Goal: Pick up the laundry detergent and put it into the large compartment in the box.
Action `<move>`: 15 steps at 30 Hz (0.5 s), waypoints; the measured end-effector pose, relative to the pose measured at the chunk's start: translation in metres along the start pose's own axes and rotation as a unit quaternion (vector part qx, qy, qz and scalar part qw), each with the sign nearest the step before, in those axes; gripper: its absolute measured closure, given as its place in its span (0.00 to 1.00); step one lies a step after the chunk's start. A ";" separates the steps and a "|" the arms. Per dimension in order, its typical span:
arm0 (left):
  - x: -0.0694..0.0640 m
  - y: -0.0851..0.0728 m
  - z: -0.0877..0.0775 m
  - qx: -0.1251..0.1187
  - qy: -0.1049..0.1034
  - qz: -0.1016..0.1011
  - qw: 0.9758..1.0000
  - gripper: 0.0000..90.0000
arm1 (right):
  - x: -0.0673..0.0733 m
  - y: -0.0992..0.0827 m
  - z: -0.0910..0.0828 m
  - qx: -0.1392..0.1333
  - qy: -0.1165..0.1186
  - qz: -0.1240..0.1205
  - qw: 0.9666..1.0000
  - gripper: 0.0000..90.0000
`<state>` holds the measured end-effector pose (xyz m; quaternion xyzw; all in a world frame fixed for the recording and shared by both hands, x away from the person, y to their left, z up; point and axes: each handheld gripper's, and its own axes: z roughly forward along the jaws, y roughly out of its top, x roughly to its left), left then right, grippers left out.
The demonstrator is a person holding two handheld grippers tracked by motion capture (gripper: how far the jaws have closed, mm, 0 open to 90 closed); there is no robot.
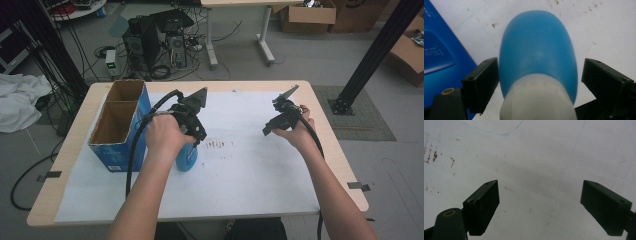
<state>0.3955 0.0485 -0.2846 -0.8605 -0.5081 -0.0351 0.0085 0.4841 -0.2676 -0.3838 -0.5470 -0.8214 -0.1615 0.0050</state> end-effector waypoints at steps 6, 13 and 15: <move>0.000 0.000 0.005 0.003 0.001 -0.001 1.000 0.18 | 0.000 0.000 0.000 0.002 0.000 0.005 1.000 0.17; -0.001 0.001 0.008 0.007 -0.002 -0.005 1.000 0.20 | 0.000 -0.001 0.001 0.005 0.001 0.004 1.000 0.17; -0.001 0.001 0.008 0.007 -0.001 -0.005 1.000 0.22 | 0.000 -0.001 0.000 0.004 0.001 0.004 1.000 0.17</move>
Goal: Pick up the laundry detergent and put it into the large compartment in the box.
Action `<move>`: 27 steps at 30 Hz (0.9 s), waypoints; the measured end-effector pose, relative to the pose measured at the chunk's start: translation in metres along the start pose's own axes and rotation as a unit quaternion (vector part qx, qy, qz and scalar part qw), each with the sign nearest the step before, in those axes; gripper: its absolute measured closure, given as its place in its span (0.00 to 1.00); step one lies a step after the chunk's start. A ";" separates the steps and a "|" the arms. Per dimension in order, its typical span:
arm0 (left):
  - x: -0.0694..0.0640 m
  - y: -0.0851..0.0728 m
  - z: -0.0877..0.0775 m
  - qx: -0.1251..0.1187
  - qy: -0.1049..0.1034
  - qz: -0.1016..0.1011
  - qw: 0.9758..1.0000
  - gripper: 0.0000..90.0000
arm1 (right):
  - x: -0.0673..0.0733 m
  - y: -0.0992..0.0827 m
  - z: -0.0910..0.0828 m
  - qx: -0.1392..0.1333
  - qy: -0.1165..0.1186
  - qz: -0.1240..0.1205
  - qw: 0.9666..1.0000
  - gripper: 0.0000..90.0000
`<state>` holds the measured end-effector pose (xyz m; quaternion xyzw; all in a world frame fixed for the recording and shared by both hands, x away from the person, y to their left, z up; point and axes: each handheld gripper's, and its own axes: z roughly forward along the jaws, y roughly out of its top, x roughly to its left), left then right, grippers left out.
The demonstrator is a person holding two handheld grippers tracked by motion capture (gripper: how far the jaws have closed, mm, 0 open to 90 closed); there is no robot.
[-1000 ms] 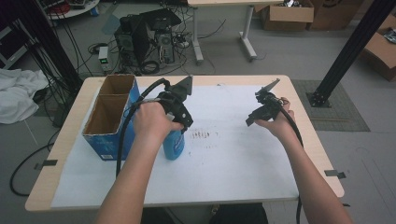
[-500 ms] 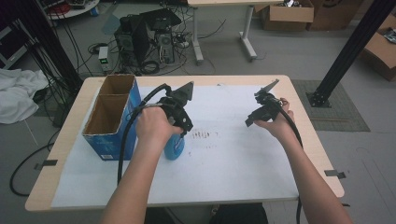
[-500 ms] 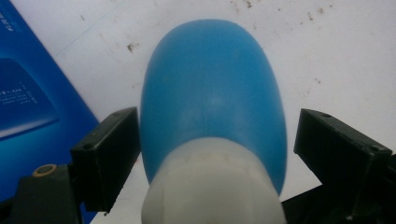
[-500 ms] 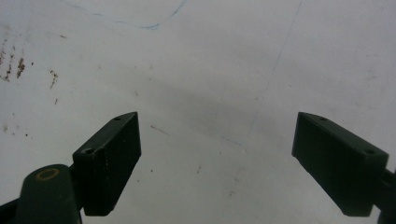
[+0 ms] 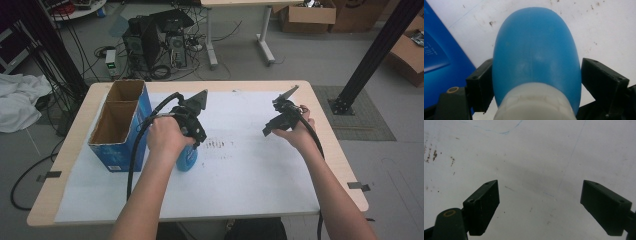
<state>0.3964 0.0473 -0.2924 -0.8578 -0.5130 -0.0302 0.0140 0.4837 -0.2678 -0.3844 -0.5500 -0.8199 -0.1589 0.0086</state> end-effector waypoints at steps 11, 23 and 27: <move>0.001 0.000 0.002 0.002 0.002 -0.002 1.000 0.26 | 0.000 0.000 0.001 0.002 0.002 0.007 1.000 0.17; 0.001 0.001 0.001 0.006 0.001 -0.005 1.000 0.28 | -0.001 0.000 0.000 0.000 0.002 0.008 1.000 0.17; 0.001 0.001 0.001 0.008 0.001 -0.005 1.000 0.29 | -0.001 -0.001 -0.001 0.001 0.002 0.006 1.000 0.17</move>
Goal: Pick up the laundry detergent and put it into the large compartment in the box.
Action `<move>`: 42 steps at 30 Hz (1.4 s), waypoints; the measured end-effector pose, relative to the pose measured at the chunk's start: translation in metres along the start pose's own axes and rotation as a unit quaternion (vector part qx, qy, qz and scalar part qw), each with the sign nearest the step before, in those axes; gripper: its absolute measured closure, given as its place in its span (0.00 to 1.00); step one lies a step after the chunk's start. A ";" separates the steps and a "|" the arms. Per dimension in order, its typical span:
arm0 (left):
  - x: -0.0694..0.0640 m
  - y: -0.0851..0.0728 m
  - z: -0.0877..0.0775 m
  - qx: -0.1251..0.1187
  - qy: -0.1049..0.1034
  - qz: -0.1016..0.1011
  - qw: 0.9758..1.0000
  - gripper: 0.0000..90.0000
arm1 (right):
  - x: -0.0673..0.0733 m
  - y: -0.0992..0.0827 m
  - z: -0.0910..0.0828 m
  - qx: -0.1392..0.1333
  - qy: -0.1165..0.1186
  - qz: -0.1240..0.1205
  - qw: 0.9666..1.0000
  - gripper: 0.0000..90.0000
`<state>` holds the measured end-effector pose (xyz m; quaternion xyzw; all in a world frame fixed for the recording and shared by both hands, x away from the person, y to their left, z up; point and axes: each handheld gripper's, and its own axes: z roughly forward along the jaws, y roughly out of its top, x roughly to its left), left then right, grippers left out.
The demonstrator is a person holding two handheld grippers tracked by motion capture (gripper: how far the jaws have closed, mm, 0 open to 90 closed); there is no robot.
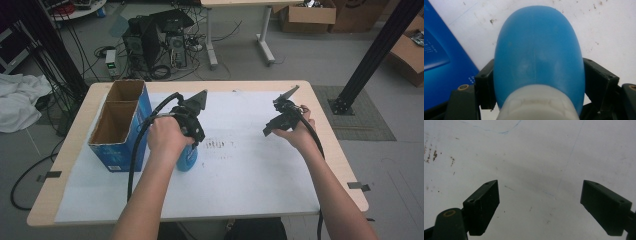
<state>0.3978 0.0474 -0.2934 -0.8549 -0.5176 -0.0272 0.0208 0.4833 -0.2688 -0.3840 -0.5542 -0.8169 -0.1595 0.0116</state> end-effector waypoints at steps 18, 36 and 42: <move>0.003 0.000 -0.002 -0.003 0.004 -0.016 1.000 0.39 | 0.000 0.000 -0.001 -0.002 0.000 -0.001 1.000 0.17; 0.004 0.003 -0.003 0.011 0.000 -0.026 1.000 0.42 | 0.000 -0.002 -0.003 -0.005 0.005 0.000 1.000 0.17; 0.005 0.004 -0.003 0.012 -0.001 -0.023 1.000 0.42 | -0.001 -0.002 -0.004 -0.007 0.005 0.000 1.000 0.17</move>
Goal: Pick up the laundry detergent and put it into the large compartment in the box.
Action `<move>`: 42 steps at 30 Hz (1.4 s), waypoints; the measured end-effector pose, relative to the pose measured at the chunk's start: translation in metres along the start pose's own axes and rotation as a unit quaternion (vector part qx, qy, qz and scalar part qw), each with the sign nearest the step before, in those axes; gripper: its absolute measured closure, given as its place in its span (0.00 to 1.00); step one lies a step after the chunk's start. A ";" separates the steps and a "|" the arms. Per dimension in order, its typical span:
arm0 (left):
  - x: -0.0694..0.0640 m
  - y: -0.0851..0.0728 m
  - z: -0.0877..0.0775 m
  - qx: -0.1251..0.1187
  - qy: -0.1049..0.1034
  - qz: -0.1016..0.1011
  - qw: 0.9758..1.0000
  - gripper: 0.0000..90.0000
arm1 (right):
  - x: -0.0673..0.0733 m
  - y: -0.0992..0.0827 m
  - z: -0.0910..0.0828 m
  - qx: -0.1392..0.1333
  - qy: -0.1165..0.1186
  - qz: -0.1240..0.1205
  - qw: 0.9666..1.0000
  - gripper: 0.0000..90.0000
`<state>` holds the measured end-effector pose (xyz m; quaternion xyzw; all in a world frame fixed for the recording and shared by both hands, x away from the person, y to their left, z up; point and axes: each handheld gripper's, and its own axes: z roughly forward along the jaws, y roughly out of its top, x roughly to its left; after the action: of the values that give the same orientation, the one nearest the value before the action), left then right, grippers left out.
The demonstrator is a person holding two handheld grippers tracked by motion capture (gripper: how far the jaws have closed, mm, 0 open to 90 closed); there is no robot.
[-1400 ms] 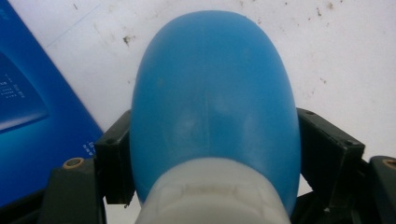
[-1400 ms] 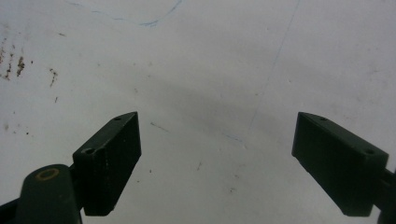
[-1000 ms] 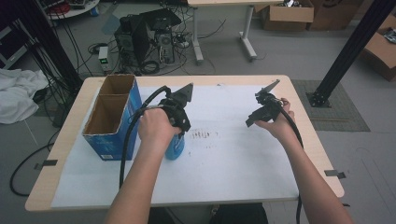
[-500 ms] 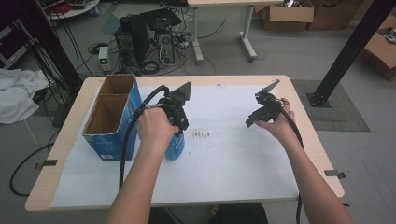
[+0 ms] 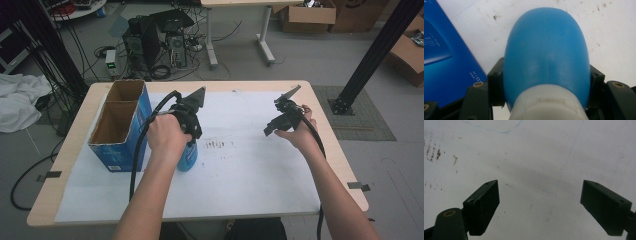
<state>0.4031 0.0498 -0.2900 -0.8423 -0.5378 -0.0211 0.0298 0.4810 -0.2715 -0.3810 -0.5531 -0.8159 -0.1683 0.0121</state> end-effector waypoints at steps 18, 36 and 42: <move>0.016 -0.013 -0.064 -0.024 -0.012 -0.008 1.000 0.42 | -0.003 -0.002 -0.007 -0.012 0.002 0.004 1.000 0.17; 0.076 -0.046 -0.159 -0.081 -0.011 -0.094 0.992 0.42 | -0.001 0.000 -0.014 -0.019 0.003 0.005 1.000 0.17; 0.112 -0.062 -0.180 -0.087 0.001 -0.141 0.986 0.42 | -0.002 0.000 -0.017 -0.022 0.001 0.003 1.000 0.17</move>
<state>0.3932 0.1644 -0.1014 -0.7574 -0.6472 -0.0728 -0.0468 0.4785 -0.2785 -0.3653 -0.5556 -0.8102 -0.1867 0.0016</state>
